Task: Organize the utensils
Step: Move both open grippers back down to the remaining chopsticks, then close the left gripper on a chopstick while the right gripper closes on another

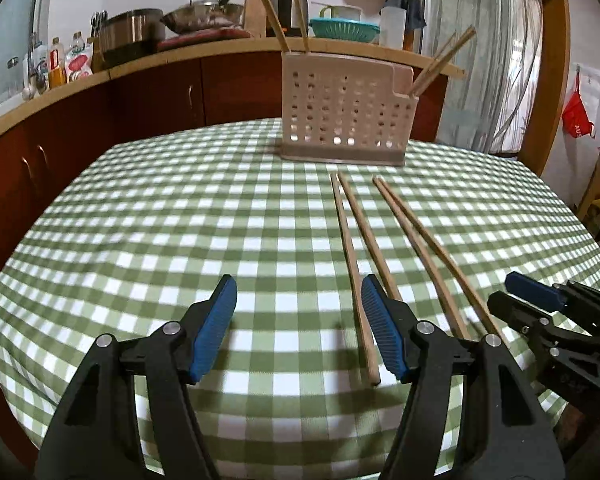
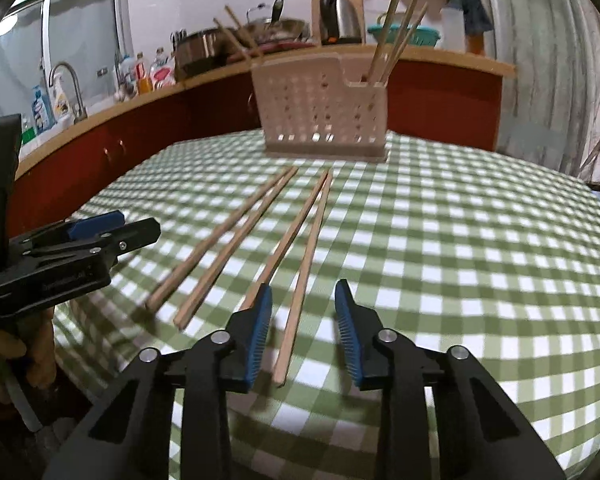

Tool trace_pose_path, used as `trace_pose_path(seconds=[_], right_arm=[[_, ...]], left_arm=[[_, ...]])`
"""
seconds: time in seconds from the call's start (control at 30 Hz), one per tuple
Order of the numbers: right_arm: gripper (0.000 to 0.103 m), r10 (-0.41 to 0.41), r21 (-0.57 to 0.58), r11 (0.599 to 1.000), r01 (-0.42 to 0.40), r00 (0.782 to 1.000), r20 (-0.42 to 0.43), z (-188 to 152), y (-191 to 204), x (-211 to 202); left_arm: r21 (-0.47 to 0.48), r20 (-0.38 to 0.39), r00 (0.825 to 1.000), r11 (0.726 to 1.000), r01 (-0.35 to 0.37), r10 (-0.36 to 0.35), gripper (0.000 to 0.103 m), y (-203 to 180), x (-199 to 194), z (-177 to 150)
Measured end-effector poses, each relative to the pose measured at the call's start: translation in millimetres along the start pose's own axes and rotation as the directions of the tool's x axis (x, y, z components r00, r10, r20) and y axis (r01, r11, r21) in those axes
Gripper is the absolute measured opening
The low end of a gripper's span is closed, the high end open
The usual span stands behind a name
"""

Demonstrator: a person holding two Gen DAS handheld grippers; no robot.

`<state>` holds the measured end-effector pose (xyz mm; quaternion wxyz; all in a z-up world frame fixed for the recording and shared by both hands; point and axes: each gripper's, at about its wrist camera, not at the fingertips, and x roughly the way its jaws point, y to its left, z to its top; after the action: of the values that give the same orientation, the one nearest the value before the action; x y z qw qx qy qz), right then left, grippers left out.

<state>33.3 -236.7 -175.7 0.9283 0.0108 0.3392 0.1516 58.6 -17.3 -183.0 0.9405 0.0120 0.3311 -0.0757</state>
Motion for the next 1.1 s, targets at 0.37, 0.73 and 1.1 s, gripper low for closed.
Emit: trace_pose_path(seconds=[0.37, 0.73, 1.1], right_arm=[[0.008, -0.027, 0.031, 0.999, 0.028, 0.998, -0.050, -8.9, -12.1, 5.5], [0.008, -0.065, 0.077, 0.995, 0.067, 0.997, -0.034, -10.5, -37.5, -2.2], [0.016, -0.028, 0.074, 0.997, 0.030, 0.999, -0.028, -15.8, -38.7, -7.3]], left_arm=[[0.042, -0.030, 0.999, 0.998, 0.040, -0.039, 0.062, -17.3, 4.6, -11.6], [0.042, -0.088, 0.995, 0.998, 0.040, -0.036, 0.043, -16.5, 20.0, -19.6], [0.084, -0.066, 0.996, 0.995, 0.060, -0.054, 0.023, -26.1, 15.7, -25.0]])
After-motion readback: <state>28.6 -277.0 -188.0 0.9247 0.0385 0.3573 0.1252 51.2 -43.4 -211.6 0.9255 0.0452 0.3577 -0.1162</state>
